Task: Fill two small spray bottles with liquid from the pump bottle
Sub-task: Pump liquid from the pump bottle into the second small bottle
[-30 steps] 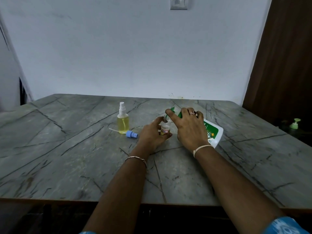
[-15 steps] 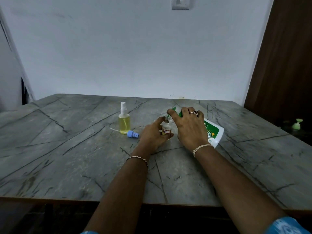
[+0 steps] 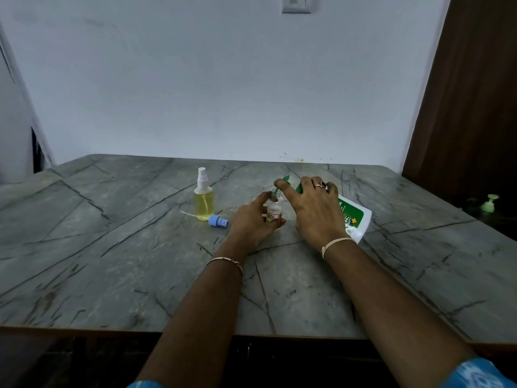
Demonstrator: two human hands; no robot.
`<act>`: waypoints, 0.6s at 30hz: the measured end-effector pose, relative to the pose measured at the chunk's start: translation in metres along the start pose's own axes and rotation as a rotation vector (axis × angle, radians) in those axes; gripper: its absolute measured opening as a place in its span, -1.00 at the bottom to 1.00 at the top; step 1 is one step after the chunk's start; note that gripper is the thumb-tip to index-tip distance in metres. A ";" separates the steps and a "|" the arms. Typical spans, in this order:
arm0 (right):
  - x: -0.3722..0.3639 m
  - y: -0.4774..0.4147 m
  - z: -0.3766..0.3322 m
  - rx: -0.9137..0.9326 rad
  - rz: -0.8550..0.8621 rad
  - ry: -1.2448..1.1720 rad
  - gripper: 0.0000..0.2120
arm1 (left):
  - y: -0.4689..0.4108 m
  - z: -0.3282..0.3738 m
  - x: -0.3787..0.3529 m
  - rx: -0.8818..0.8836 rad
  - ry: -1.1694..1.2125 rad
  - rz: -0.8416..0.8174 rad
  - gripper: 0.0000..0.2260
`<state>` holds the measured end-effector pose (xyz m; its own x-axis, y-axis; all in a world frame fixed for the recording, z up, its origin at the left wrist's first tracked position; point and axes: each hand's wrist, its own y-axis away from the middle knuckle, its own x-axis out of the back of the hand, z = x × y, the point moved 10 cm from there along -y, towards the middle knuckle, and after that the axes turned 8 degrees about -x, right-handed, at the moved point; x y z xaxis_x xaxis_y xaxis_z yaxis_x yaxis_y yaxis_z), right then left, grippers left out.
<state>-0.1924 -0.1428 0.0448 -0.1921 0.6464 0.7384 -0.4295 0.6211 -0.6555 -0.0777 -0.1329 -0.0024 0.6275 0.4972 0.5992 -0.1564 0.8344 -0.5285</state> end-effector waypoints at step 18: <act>0.000 0.000 0.001 -0.014 0.019 -0.007 -0.26 | 0.001 0.002 0.002 0.003 -0.002 0.007 -0.47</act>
<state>-0.1930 -0.1429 0.0451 -0.2065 0.6547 0.7272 -0.4137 0.6151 -0.6712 -0.0779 -0.1308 -0.0004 0.6250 0.5033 0.5967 -0.1628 0.8316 -0.5310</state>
